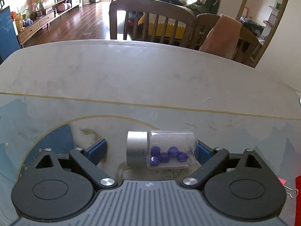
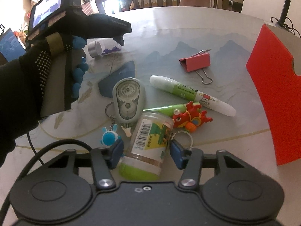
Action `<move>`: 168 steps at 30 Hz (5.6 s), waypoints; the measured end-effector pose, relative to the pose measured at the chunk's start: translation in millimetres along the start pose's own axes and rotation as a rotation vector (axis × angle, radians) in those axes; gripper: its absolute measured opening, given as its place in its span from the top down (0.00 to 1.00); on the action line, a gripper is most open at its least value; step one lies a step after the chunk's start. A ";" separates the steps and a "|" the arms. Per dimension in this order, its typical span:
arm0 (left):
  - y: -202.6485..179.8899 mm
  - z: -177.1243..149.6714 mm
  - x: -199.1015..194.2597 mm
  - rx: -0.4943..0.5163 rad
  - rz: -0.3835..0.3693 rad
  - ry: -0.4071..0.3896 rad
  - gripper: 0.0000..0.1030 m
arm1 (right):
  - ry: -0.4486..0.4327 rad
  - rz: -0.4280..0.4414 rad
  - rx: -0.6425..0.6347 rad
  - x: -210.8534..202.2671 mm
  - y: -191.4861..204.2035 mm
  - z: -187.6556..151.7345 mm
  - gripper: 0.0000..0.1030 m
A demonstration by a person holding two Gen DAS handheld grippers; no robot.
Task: Organize rigid objects
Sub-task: 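Grasp the pill vial with the left gripper while the right grasps the green-capped jar, then carry the pill vial and green-capped jar with both grippers over the box, then open both grippers to drop the jar and pill vial into the box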
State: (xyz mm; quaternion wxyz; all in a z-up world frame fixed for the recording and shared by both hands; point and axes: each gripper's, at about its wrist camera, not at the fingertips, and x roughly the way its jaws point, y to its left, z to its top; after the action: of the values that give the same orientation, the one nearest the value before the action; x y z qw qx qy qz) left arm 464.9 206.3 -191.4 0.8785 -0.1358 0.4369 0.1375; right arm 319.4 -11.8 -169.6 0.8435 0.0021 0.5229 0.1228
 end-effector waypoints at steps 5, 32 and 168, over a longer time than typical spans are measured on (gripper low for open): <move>0.0 2.0 -3.9 0.004 -0.003 -0.013 0.30 | -0.002 -0.006 -0.007 -0.3 1.6 -0.3 0.52; 3.3 -10.3 -91.5 0.169 -0.164 -0.046 0.31 | -0.099 0.052 0.058 -62.6 -18.2 -5.7 0.57; -377.7 -114.3 -122.3 0.557 -0.297 0.302 0.30 | -0.170 0.031 0.179 -128.7 -349.5 55.9 0.33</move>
State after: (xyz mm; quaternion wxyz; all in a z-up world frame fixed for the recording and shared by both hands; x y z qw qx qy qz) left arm 446.6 -199.2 -114.6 0.8178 0.0284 0.5580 -0.1377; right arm 385.9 -370.7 -76.9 0.8793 0.0957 0.4581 0.0883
